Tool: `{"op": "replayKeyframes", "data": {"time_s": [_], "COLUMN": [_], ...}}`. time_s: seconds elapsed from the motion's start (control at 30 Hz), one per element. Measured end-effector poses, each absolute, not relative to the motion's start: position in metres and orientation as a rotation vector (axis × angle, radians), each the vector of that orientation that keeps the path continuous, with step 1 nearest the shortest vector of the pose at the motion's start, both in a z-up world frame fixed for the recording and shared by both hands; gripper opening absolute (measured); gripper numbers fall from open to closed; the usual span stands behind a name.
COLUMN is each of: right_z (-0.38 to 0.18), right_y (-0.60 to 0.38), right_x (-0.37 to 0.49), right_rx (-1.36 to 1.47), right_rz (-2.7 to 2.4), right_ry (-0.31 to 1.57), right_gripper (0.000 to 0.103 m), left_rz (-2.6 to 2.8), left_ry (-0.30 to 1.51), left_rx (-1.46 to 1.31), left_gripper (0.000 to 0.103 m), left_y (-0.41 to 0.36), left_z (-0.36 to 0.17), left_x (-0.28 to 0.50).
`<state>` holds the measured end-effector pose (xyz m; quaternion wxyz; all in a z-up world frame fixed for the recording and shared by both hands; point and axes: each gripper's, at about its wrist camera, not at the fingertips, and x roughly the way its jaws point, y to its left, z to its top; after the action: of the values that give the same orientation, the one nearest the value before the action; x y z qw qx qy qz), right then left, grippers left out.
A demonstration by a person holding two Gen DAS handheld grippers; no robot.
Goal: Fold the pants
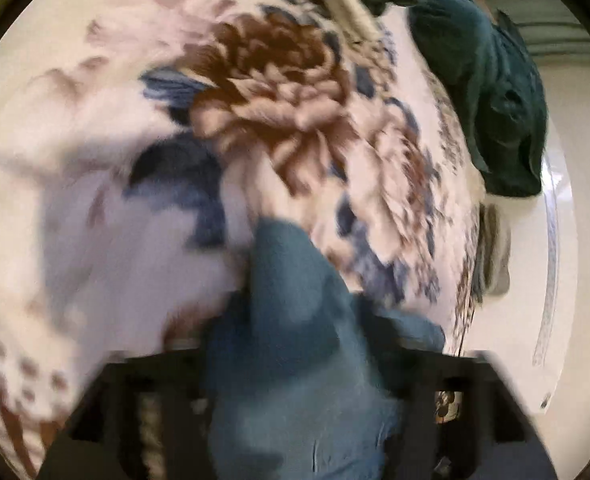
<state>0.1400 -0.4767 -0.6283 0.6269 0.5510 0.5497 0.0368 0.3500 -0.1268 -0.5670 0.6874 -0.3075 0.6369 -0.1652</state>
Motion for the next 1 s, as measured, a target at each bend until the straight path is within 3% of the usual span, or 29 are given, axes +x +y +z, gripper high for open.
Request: {"op": "replayKeyframes", "data": {"time_s": [0.03,0.13,0.2,0.37,0.43,0.47,0.5,0.57,0.63,0.73,1.0], "right_z": [-0.627,-0.637,-0.645,-0.649,-0.642,-0.64,-0.638,-0.633,-0.625,-0.603,-0.535], "right_y": [-0.478,-0.476,-0.473,-0.466,-0.463,-0.462,-0.461,-0.459,-0.458,-0.452,-0.45], "right_x": [0.138,0.135,0.137,0.15,0.149,0.148,0.146,0.144,0.145,0.151,0.168], "right_rx": [1.254,1.291,1.336,1.355,1.333,1.316,1.307,1.297,1.288,1.229,1.175], "right_rz": [0.087,0.105,0.123,0.12,0.107,0.092,0.082,0.061,0.043,0.054,0.106], "right_ry": [1.256,1.246,1.205,1.132,1.111,1.114,1.109,1.095,1.087,1.087,1.06], "right_gripper": [0.088,0.093,0.103,0.103,0.076,0.059,0.056,0.051,0.049,0.047,0.045], "left_rz": [-0.391,-0.417,-0.419,-0.438,-0.454,-0.473,-0.485,-0.473,-0.465,-0.462,-0.453], "left_ry": [1.424,1.454,1.485,1.486,1.477,1.466,1.459,1.439,1.42,1.395,1.345], "left_rx": [-0.698,-0.691,-0.675,-0.678,-0.667,-0.66,-0.645,-0.593,-0.65,-0.652,-0.682], "left_gripper": [0.084,0.085,0.087,0.088,0.088,0.085,0.08,0.044,0.034,0.029,0.029], "left_y": [-0.128,-0.139,-0.145,-0.153,-0.157,-0.16,-0.164,-0.163,-0.151,-0.147,-0.14], "left_z": [-0.564,-0.575,-0.589,-0.605,-0.599,-0.595,-0.592,-0.583,-0.579,-0.566,-0.5], "left_x": [0.341,0.32,0.314,0.307,0.306,0.304,0.303,0.299,0.295,0.29,0.298]}}
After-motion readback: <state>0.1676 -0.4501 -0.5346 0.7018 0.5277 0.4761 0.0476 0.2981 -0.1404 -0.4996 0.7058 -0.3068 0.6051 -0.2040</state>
